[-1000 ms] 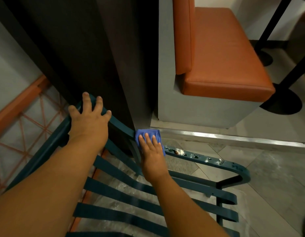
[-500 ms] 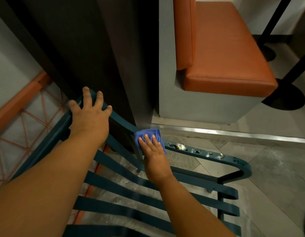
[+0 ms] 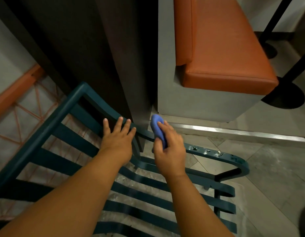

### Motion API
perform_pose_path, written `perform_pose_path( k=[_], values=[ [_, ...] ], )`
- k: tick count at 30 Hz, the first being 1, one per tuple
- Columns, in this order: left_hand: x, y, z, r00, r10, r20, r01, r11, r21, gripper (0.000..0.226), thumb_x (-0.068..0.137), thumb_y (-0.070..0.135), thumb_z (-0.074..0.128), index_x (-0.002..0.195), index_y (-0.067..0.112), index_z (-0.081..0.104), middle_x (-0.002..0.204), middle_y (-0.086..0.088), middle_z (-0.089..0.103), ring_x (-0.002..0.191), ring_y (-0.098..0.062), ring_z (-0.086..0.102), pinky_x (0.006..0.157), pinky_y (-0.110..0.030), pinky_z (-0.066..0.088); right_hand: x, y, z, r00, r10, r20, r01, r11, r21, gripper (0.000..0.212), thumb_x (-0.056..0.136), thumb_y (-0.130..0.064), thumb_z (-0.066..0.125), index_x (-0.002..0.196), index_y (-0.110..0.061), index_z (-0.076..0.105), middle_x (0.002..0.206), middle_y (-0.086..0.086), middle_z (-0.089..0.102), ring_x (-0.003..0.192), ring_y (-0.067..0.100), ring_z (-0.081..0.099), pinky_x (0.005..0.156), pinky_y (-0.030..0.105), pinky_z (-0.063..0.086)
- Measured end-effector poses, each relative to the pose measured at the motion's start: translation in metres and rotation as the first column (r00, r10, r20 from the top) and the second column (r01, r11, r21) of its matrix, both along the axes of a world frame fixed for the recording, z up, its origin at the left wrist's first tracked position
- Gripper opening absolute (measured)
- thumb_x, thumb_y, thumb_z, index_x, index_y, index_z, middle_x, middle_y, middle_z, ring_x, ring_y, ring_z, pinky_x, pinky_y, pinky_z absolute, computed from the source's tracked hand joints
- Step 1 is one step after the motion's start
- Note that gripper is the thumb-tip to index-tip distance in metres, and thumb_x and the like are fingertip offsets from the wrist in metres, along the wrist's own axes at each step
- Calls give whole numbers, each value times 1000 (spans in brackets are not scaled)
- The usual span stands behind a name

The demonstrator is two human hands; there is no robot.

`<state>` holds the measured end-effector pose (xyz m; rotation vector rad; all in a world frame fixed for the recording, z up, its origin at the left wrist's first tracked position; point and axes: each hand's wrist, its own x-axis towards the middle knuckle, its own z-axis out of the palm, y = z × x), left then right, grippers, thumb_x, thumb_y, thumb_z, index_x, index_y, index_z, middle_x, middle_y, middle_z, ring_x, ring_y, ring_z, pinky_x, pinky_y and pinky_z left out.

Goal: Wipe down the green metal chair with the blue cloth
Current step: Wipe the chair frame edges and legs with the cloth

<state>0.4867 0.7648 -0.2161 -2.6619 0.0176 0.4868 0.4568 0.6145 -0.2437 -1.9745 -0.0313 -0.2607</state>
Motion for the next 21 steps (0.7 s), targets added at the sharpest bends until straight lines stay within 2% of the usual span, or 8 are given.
perform_pose_path(
  k=[2,4,7,9,11,15,18,21],
  values=[
    [1,-4,-1,1000,20,-2,-20,999,28,81,87,18,48,149,29,-4,158,-3,-18,141,-31,-23,102,-67,-19,21,7,-6,989,98,-107,-127,938,-321,46,94,-43,45,140,-36,43,152,-4,36,134,19,33,107,43,29],
    [3,-12,1,1000,30,1,-30,998,59,81,88,20,51,149,28,0,159,-5,-12,143,-34,-18,103,-67,-17,37,15,-18,937,177,-300,-322,769,-552,54,97,-49,38,148,-35,24,157,-2,24,142,25,19,110,53,18],
    [8,-23,2,998,54,-17,-52,990,132,81,89,24,56,150,25,3,159,-9,-7,144,-37,-11,103,-69,-15,49,17,-36,897,192,-397,-427,605,-672,76,94,-44,48,150,-35,-3,152,5,24,140,30,21,110,69,9],
    [10,-29,1,997,76,-29,-70,985,159,82,88,24,58,150,23,4,159,-11,-7,143,-38,-9,103,-69,-15,52,12,-41,913,149,-380,-397,541,-742,84,91,-40,55,149,-35,-5,142,6,33,133,30,32,106,75,4],
    [11,-34,-1,996,85,-32,-78,982,169,81,88,25,57,150,21,5,159,-14,-6,143,-40,-7,104,-69,-14,53,10,-41,926,103,-363,-363,511,-779,84,88,-35,61,149,-32,3,135,7,40,130,31,37,104,77,1],
    [11,-37,-7,995,93,-29,-87,981,173,82,89,27,56,150,16,2,158,-16,-6,143,-41,-6,107,-65,-11,61,22,-38,926,109,-362,-364,518,-774,76,86,-29,63,147,-20,19,141,13,42,134,35,36,111,67,2],
    [8,-37,-15,995,99,-19,-95,984,153,82,89,27,54,149,14,-1,158,-16,-8,143,-41,-7,110,-60,-9,53,13,-45,929,200,-312,-367,612,-701,77,93,-20,56,152,-19,6,159,11,15,147,33,10,118,47,5],
    [9,-38,-19,993,117,-13,-114,984,137,85,88,25,56,149,13,-3,157,-17,-10,143,-41,-9,110,-59,-9,40,-2,-54,923,272,-273,-384,608,-695,78,93,-10,52,153,-23,2,162,5,4,148,29,0,114,39,-6]
  ],
)
